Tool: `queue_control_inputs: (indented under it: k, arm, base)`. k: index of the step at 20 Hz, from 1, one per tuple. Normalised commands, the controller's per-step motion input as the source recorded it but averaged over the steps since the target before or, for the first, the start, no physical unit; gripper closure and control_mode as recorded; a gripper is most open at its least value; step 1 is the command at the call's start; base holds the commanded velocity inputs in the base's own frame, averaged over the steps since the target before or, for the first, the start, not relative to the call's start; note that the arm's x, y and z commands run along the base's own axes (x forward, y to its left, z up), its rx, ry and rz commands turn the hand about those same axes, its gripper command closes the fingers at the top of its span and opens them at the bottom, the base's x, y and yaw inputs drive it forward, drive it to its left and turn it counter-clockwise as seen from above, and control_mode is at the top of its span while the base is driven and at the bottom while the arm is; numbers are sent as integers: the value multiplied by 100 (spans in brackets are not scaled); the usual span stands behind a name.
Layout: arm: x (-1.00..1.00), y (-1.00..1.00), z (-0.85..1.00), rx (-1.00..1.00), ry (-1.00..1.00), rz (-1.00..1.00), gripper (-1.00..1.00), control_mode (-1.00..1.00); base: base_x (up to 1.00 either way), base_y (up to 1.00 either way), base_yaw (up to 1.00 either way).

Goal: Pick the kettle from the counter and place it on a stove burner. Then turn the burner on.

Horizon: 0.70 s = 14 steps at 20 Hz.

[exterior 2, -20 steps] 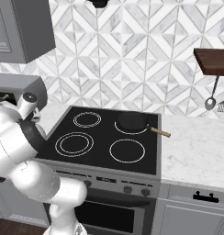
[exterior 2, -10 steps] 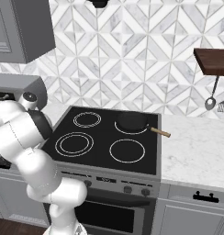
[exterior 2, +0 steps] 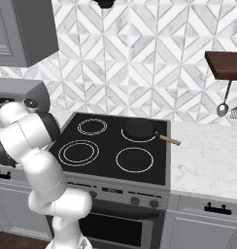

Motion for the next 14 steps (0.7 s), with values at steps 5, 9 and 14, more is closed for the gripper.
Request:
queue_control_inputs:
  k: [5,9,14]
  arm:
    - [10,13,-13,-3,-2,1,-100,-100]
    - [13,12,-12,-3,-4,1,-100,-100]
    - [10,10,-9,-3,-2,1,-100,-100]
  base:
    - [0,0,0]
    - [0,0,0]
    - [0,0,0]
